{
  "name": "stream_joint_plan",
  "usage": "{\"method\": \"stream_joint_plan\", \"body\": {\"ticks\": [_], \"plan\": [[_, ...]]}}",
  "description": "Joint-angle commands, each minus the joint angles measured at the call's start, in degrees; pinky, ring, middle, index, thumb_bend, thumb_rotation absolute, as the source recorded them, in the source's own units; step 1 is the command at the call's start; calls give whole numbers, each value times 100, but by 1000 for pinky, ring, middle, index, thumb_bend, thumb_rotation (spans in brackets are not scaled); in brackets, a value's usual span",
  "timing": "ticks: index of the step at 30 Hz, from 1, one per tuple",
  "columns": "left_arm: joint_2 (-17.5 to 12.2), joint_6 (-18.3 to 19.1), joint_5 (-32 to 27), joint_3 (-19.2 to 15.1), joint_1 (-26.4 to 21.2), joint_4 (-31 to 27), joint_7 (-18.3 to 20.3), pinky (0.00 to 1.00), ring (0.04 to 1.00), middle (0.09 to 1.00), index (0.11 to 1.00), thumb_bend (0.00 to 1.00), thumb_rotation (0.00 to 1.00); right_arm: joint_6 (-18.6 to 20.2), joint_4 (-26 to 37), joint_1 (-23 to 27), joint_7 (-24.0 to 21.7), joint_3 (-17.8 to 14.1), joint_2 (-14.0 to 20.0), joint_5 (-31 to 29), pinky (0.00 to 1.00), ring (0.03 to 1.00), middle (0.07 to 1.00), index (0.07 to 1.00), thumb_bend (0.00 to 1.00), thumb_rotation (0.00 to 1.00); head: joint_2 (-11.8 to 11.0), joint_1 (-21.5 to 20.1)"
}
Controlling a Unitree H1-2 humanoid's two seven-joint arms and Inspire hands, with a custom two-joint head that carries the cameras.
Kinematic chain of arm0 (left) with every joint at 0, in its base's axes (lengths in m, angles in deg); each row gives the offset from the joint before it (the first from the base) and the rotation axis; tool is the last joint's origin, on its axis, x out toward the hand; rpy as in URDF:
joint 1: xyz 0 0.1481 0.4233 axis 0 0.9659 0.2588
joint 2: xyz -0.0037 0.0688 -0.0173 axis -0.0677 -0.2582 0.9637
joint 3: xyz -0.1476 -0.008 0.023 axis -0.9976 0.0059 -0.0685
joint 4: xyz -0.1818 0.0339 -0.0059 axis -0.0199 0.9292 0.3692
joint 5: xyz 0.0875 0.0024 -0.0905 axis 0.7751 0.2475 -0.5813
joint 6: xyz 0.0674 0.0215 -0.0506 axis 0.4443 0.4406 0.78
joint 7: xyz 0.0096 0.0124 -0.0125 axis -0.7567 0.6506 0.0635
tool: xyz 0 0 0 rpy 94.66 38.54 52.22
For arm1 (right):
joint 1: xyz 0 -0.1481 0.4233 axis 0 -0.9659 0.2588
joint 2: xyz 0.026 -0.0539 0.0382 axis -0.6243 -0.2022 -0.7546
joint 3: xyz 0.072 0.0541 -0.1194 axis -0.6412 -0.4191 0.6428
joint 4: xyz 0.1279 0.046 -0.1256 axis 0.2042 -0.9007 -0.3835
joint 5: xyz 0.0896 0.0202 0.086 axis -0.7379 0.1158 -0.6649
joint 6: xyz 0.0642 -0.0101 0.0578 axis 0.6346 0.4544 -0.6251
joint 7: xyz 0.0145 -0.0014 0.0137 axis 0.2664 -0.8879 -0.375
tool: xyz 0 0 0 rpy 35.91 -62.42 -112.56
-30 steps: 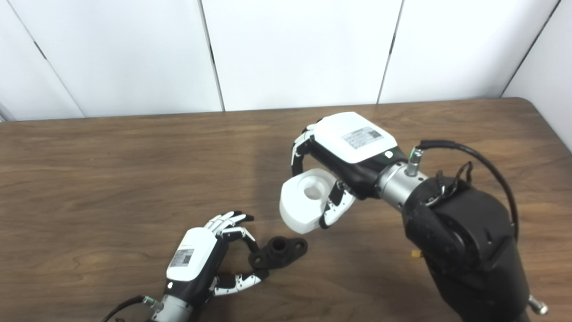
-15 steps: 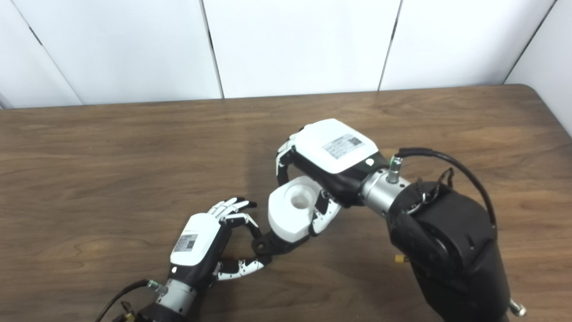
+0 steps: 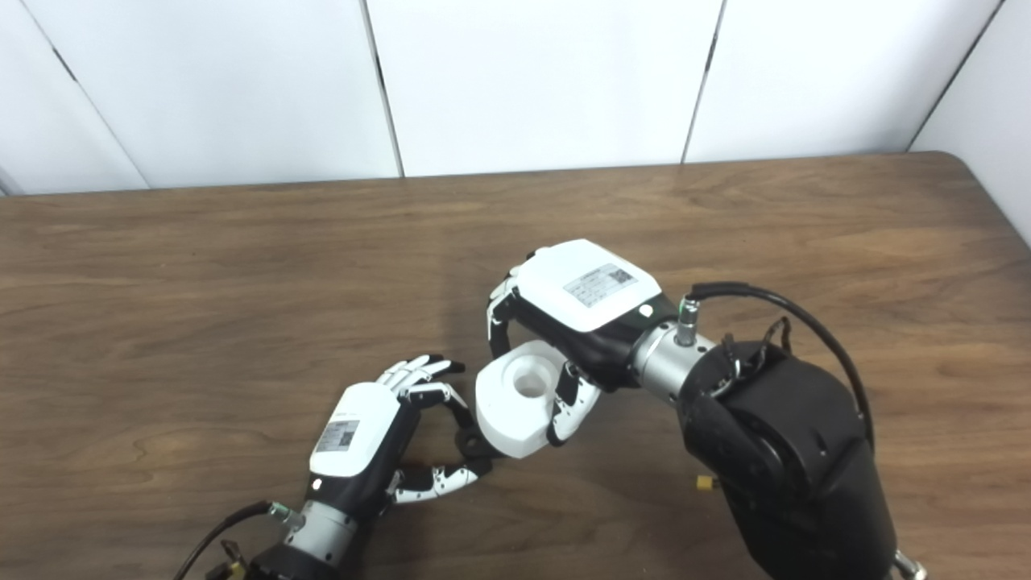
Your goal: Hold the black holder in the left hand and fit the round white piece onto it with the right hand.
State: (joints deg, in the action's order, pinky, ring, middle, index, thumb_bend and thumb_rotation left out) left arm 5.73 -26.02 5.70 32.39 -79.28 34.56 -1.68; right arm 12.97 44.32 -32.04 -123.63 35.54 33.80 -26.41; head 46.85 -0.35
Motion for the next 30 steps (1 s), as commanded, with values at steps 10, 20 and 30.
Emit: {"method": "stream_joint_plan", "body": {"ticks": [10,20,30], "plan": [[-10,72,113,84,37,126,183,881,893,837,487,517,50,-285,-151,92,389,-46,-125,114,929,865,801,483,525,138,1,-5],[2,102,154,100,34,79,212,877,895,836,487,517,49,-306,-161,100,379,-23,-200,179,937,870,797,484,525,138,14,-11],[36,149,199,104,43,29,274,883,895,838,488,517,50,-322,-121,30,346,8,-227,146,929,872,806,483,525,137,53,-20]]}}
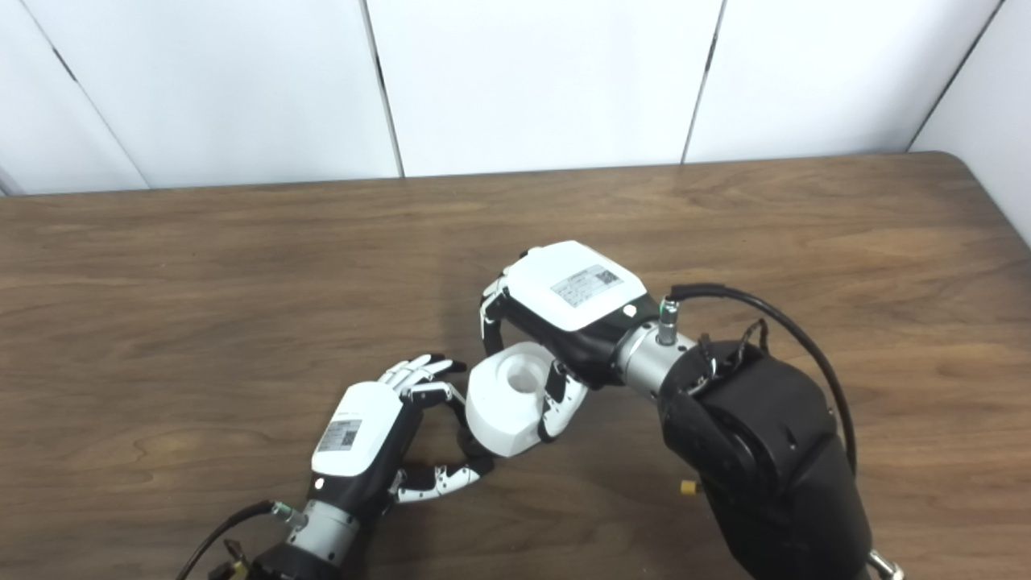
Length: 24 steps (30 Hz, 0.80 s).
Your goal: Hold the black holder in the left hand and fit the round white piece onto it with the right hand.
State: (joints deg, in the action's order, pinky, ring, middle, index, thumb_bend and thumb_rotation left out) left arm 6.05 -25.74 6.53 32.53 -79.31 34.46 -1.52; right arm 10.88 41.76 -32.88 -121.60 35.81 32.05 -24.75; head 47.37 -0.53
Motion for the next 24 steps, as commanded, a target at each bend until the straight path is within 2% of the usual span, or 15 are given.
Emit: {"method": "stream_joint_plan", "body": {"ticks": [1,24], "plan": [[4,113,125,93,41,47,250,881,894,837,488,517,50,-125,137,111,148,-10,-54,-24,924,869,804,483,525,137,-2,1],[61,165,144,93,37,-6,284,884,896,838,487,516,50,-288,-82,-104,429,-10,-115,-60,933,868,805,483,524,136,22,41]]}}
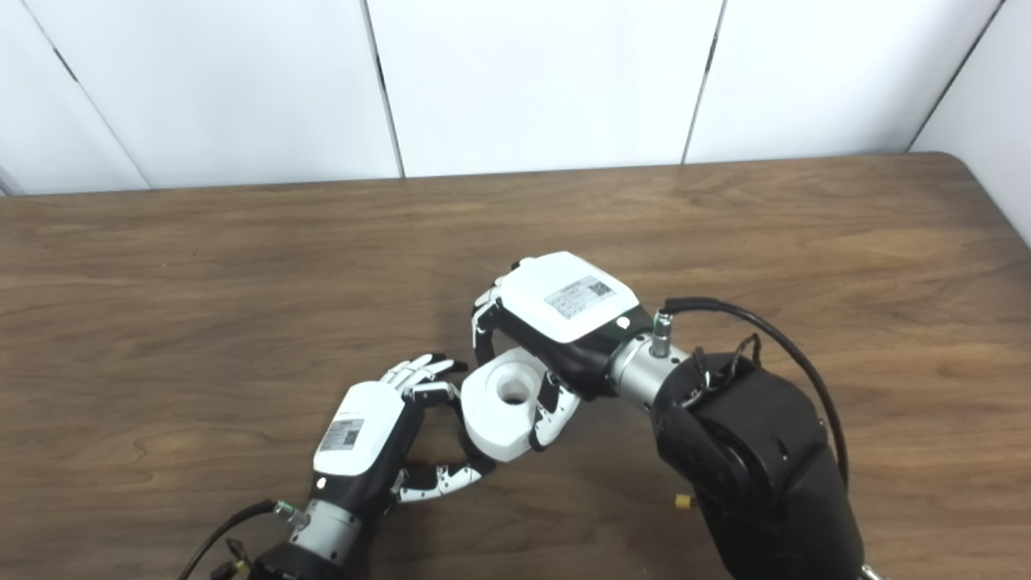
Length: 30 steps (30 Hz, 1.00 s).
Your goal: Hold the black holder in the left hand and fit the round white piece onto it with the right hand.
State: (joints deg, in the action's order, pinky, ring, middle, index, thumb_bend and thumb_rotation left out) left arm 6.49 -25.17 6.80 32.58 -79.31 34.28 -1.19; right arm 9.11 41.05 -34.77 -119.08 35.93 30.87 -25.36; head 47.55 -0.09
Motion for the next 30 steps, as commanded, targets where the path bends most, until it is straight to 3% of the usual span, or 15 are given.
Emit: {"method": "stream_joint_plan", "body": {"ticks": [1,10,11,12,14,20,30], "plan": [[14,98,111,88,36,19,239,884,896,837,487,517,50,-106,-28,77,195,-24,2,9,932,868,805,483,524,136,10,-3],[-9,74,118,97,32,30,213,876,890,836,487,516,52,-158,-110,104,217,4,102,129,914,870,819,489,525,150,-11,-23],[-7,82,120,95,30,37,215,877,891,837,487,516,52,-160,-115,113,199,8,111,137,903,870,820,546,776,213,-11,-23],[-5,89,123,94,29,41,218,877,891,837,487,516,52,-161,-116,127,158,17,124,156,899,872,824,572,872,246,-11,-23],[-7,87,129,96,25,45,215,878,893,838,488,516,52,-143,-99,162,42,27,144,187,899,879,838,610,972,316,-11,-23],[-6,95,146,99,15,49,218,875,889,835,487,517,50,-16,-16,265,-382,10,151,204,950,924,879,687,1000,381,-23,-32],[-18,94,129,89,3,74,223,877,891,836,487,516,51,-24,51,343,-793,-2,151,284,1000,988,933,741,1000,339,-53,-44]]}}
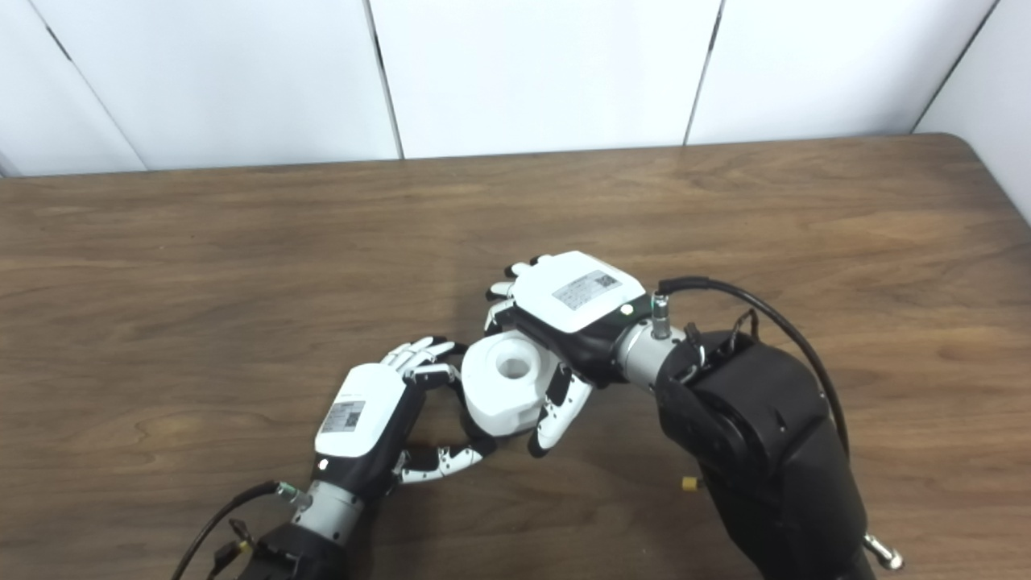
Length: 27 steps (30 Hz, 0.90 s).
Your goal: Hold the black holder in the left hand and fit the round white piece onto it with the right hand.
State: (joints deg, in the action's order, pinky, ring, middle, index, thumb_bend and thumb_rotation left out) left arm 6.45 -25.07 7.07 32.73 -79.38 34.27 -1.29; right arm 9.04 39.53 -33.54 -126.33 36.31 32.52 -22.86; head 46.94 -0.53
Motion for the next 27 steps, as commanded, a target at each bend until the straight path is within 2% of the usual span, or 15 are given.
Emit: {"method": "stream_joint_plan", "body": {"ticks": [1,11,19,21,23,27], "plan": [[-15,88,108,76,7,75,237,877,891,837,487,516,51,-17,201,220,-70,-43,-11,31,1000,990,934,740,1000,337,8,0],[-16,43,87,84,-8,148,199,880,895,837,487,517,49,50,211,276,-108,-84,-31,9,1000,1000,940,751,1000,343,-17,25],[-10,5,68,73,-30,233,140,878,893,833,487,517,49,220,363,534,-266,-307,-17,-139,1000,1000,948,765,1000,380,-54,28],[-10,14,75,72,-33,234,152,879,893,832,487,517,49,405,435,694,-448,-412,56,-329,1000,1000,953,768,1000,397,-61,39],[-8,20,79,69,-33,233,158,883,894,834,487,517,49,745,507,871,-563,-473,222,-613,1000,1000,959,781,1000,411,-61,39],[-7,2,69,58,-38,265,128,879,892,831,487,517,49,1557,572,1366,-584,-236,836,-1121,991,1000,967,817,1000,501,-74,34]]}}
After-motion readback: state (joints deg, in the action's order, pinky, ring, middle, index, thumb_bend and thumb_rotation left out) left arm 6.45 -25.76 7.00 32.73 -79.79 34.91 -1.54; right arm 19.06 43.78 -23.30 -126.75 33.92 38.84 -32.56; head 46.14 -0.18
